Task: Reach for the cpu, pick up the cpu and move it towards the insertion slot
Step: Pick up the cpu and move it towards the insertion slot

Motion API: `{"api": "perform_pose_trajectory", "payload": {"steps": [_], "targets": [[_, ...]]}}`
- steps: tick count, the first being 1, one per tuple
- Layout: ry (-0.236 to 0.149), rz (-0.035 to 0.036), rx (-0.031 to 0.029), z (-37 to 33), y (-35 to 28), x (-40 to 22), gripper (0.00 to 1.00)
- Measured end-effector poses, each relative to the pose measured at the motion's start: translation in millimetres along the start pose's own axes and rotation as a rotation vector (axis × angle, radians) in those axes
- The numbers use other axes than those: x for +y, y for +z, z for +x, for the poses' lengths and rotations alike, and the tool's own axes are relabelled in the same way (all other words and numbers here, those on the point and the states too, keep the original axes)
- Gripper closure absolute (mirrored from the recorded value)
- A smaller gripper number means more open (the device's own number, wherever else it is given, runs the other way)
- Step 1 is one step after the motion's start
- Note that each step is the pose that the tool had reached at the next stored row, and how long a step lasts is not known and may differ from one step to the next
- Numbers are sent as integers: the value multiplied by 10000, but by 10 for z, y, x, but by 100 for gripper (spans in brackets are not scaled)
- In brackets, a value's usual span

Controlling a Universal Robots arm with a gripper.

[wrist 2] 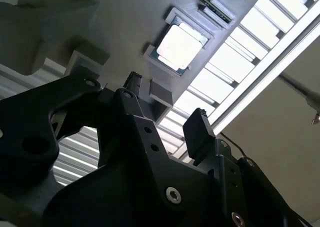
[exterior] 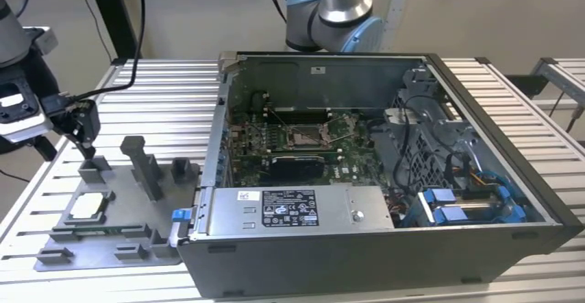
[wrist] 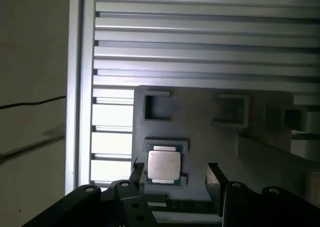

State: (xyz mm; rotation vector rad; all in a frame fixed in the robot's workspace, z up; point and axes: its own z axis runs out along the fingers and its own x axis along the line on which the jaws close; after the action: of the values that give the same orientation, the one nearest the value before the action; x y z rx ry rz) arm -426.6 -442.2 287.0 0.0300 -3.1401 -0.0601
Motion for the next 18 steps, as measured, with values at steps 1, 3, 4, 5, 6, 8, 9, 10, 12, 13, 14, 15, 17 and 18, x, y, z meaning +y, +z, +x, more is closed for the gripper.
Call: {"api": "perform_pose_trajectory", "payload": {"steps": [1,3,4,5,6,8,9,10,12,13,14,15,17,18], "targets": [[1,1,1,1,5,-2,0],[0,2,2,0,14,-9,0],[0,1,2,0,18,-12,0],[0,2,2,0,24,-14,0],[0,1,1,1,29,-17,0],[0,1,0,1,39,-22,0],[0,1,1,0,44,-23,0],[1,1,1,1,48,-24,0],[0,1,2,0,57,-28,0],[0,1,1,0,63,-29,0],[0,1,0,1,68,-30,0],[0,1,1,1,72,-32,0],[0,1,1,1,82,-35,0],[1,1,1,1,86,-36,0]]}}
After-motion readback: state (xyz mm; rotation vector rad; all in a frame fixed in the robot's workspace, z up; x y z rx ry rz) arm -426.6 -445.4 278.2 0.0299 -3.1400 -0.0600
